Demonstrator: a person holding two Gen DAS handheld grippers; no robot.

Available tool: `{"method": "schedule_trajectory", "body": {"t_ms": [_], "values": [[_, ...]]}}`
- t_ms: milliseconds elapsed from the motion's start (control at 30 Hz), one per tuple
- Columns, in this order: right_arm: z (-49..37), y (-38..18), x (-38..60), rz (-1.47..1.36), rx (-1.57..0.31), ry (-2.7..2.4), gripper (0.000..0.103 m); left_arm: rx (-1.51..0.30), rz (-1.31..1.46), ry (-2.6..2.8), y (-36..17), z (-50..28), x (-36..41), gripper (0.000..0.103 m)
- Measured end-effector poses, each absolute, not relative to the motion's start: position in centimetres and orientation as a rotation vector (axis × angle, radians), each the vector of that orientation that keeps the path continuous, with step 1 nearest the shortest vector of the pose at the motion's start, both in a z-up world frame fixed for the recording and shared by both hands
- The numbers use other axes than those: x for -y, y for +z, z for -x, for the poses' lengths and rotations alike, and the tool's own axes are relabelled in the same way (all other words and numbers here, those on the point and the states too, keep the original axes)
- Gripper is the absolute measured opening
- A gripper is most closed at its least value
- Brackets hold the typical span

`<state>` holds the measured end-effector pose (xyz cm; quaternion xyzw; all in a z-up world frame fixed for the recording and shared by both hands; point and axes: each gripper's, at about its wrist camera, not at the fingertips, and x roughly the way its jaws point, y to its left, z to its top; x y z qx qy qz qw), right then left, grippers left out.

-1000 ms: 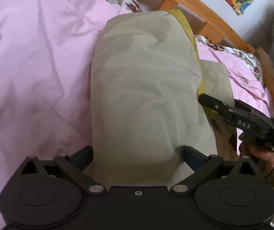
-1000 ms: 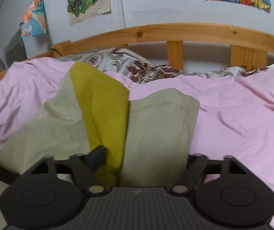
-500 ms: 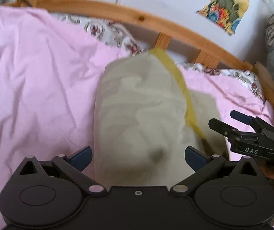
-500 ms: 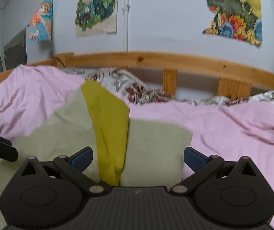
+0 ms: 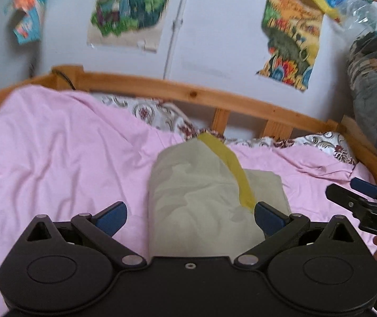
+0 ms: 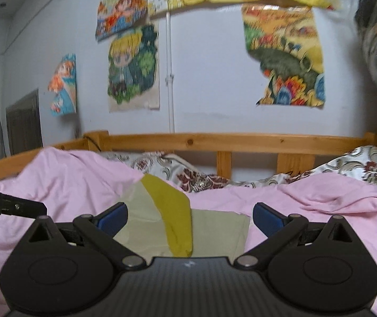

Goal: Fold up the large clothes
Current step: 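Withdraw both tools back from the folded bundle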

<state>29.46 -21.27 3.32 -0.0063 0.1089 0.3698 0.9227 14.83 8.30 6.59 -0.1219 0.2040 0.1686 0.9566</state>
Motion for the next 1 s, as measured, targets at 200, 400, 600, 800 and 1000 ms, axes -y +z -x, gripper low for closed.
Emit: {"method": "schedule_trajectory", "body": {"t_ms": [200,400,600,800,1000], "values": [[-23.6,4.1,24.5,-0.007,-0.168,0.73,0.103,-0.377,0.202,0.35,7.5,-9.4,-4.6,0.102],[-17.6,4.0,27.6,-0.038,-0.144,0.695,0.103,-0.358,0.146,0.334,6.2,-5.0,-1.6,0.102],[-13.1,2.8,30.0,-0.028,-0.143,0.65,0.103,-0.339,0.148,0.355,4.0,-2.0,0.0,0.102],[-10.3,-0.5,31.4,-0.031,-0.181,0.639,0.103,-0.355,0.246,0.378,0.5,0.0,0.3,0.102],[-9.6,-3.4,32.1,-0.037,-0.254,0.623,0.103,-0.375,0.189,0.41,-1.4,0.7,1.1,0.102]]}}
